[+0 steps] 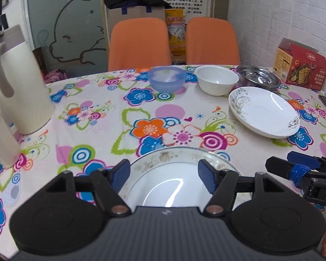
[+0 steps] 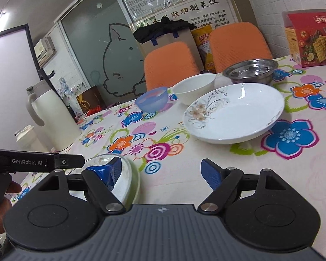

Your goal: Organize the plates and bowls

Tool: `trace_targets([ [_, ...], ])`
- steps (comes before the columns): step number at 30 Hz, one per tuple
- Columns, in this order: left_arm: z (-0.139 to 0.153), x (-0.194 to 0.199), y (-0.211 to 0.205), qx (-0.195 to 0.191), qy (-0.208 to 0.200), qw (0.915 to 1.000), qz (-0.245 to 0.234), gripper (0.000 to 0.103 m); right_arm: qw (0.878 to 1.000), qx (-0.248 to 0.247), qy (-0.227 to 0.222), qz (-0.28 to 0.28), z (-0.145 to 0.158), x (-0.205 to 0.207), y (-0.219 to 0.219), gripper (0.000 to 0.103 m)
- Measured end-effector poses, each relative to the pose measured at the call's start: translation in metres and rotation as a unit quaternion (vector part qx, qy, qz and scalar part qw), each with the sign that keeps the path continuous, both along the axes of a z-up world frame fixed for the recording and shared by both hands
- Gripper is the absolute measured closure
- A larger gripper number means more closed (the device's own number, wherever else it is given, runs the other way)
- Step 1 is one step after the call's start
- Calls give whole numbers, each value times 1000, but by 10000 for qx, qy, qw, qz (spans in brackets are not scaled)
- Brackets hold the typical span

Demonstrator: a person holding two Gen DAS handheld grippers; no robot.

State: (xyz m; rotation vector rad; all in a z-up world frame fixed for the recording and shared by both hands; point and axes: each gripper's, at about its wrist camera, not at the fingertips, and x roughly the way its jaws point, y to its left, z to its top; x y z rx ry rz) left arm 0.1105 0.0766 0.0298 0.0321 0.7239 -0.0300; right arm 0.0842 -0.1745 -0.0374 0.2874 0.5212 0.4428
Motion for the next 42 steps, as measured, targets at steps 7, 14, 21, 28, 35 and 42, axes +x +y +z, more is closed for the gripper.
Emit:
trace_targets([
  [7, 5, 62, -40, -197, 222, 9980, -557, 34, 9968, -352, -96, -716, 12, 27, -61, 36],
  [14, -15, 126, -69, -418, 764, 9924, -865, 34, 9925, -643, 227, -1014, -2, 59, -94, 36],
  [21, -36, 188, -104, -537, 1154, 9831, -1318, 34, 9902, -1128, 397, -722, -6, 107, -90, 36],
  [28, -55, 210, -112, -648, 1315, 9802, -1334, 34, 9864, -1461, 604, -458, -15, 137, -79, 34],
  [35, -60, 208, -120, -468, 1080, 9835, -1372, 34, 9814, -1808, 434, -466, -18, 137, -65, 30],
  [42, -61, 197, -126, -487, 832, 9875, -1246, 44, 9830, -1798, 297, -231, -20, 134, -47, 29],
])
